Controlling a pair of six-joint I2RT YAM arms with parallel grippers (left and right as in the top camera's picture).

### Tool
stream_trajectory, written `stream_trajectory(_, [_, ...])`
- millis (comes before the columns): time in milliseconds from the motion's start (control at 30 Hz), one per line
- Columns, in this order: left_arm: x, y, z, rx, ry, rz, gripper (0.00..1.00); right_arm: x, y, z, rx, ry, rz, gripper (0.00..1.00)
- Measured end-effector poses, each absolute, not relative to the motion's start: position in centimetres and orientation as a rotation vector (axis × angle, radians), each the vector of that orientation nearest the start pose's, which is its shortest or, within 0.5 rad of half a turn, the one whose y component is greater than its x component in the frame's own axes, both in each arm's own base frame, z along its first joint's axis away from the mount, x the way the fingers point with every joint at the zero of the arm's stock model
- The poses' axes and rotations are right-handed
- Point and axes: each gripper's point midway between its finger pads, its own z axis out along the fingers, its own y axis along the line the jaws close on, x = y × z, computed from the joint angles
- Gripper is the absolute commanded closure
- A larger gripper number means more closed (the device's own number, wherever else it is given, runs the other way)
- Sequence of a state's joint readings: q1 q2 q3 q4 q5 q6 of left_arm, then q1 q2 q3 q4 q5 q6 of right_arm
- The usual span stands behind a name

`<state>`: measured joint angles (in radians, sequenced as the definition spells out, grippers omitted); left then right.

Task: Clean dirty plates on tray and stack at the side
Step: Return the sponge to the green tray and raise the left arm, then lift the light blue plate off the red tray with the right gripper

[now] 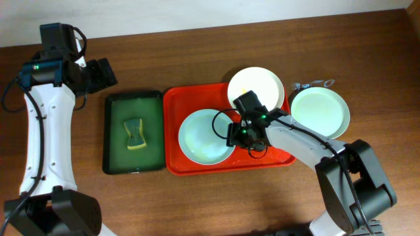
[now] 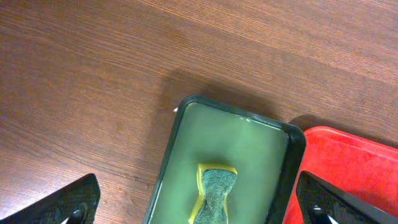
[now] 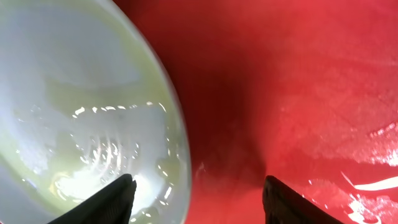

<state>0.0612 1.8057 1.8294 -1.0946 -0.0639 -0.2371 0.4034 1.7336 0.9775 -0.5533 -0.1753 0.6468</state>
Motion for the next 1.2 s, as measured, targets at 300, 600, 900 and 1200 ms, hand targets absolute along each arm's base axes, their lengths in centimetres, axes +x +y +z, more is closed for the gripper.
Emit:
stream_trajectory(300, [44.1, 3.8, 22.0, -0.414, 2.607, 0.026, 0.01, 30.5, 16.2, 1.4, 0.33, 2.96, 0.413, 0.79])
stream_trajectory(600, [44.1, 3.8, 22.0, -0.414, 2.607, 0.026, 0.01, 31.2, 16.1, 1.5, 0.323, 2.927, 0.403, 0.96])
stream_trajectory(900, [44.1, 3.8, 22.0, -0.414, 2.607, 0.026, 0.01, 30.5, 15.2, 1.9, 0.404, 2.976, 0.477, 0.96])
stream_trajectory(1200, [44.1, 3.8, 22.0, -0.414, 2.607, 0.026, 0.01, 33.2, 16.0, 9.8, 0.416, 2.877, 0.664, 0.96])
